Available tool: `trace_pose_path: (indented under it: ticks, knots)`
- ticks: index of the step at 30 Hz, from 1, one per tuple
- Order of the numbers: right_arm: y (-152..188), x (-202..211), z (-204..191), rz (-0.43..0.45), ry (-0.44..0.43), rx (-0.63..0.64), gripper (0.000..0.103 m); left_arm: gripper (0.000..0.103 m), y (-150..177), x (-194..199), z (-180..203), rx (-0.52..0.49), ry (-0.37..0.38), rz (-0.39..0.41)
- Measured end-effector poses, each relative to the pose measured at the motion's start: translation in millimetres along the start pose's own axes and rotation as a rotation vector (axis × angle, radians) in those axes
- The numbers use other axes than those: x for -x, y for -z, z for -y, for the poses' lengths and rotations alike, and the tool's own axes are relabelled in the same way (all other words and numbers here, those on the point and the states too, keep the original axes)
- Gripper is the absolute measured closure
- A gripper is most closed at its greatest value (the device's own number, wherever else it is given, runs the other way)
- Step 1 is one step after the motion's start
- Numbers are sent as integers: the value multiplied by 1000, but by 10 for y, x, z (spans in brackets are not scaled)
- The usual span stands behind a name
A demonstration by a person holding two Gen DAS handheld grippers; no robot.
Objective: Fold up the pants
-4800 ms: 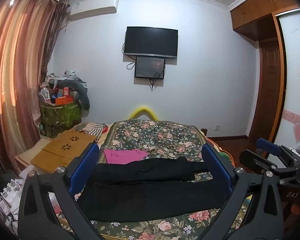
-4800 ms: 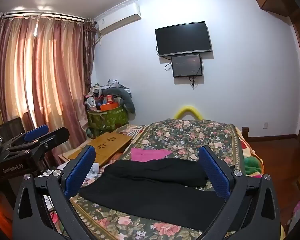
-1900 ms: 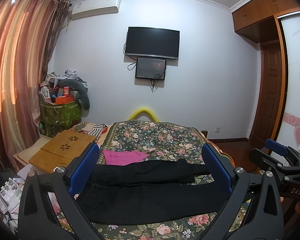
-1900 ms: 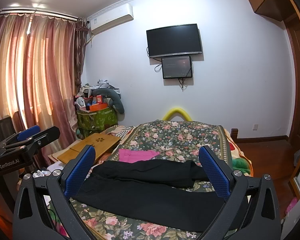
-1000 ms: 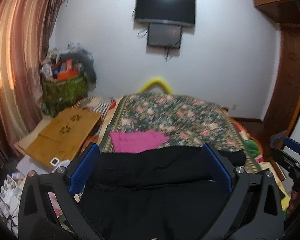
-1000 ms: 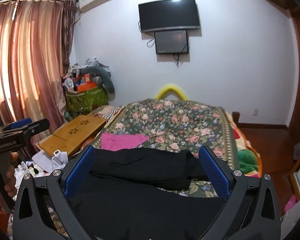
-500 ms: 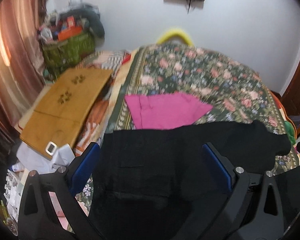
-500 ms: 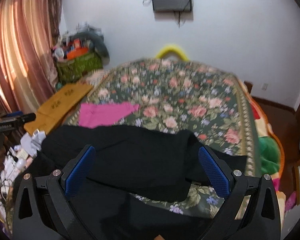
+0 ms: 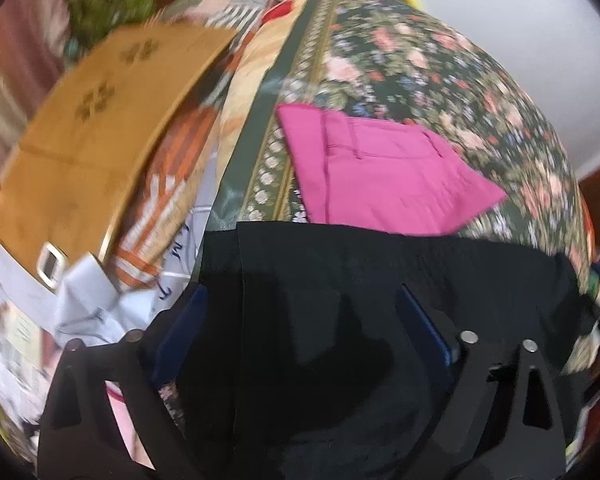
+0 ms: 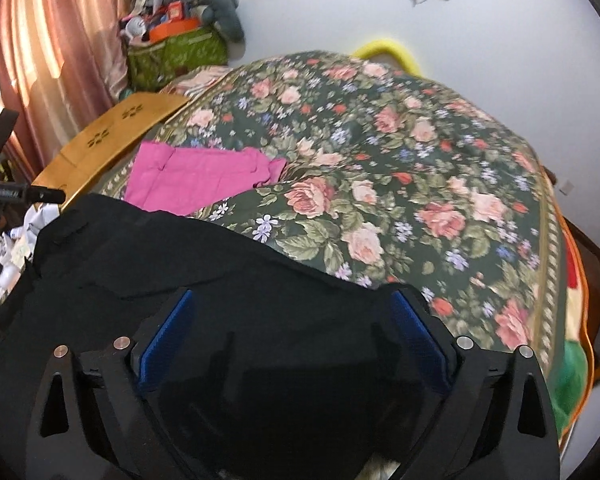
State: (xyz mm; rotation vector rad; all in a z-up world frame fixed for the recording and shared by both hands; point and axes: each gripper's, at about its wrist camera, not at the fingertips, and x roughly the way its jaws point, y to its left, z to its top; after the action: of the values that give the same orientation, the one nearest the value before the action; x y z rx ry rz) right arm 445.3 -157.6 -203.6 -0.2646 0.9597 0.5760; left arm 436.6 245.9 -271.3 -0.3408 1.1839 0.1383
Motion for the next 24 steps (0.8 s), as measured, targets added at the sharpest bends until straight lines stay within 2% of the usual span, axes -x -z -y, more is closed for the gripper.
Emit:
trace_pose_path:
  ticks: [5,10,13,15,17,19,22,24]
  knots:
    - [-105,-253,26,-50,-43,0,15,24,-145,-332,-235,96,39,-87]
    - [-136,-548,8,-108,-61,9,27,39,-169,-540,-208,80,29,-117]
    - [-127,-689,-2,-127,-62,15,33,54,-146,-611,-148,40,-11,-115]
    - [-113,-749,-2,-133,-74,2,37,72,-118,-657,-83,5,-53,-120]
    - [-98,-763,-6,-112,-72,1,38,80,-83,-657,6,-57,-113,-101]
    - [-67,-753,-26,-101,-68,16,44,88,-47,-630,81,-105,-154,-83]
    - [-6,-718,-52,-91,-55,46,59,94,-8,-576,122,-138,-179,-66]
    - [36,-687,-58,-89,-46,60,77,96,20,-515,140,-146,-187,-51]
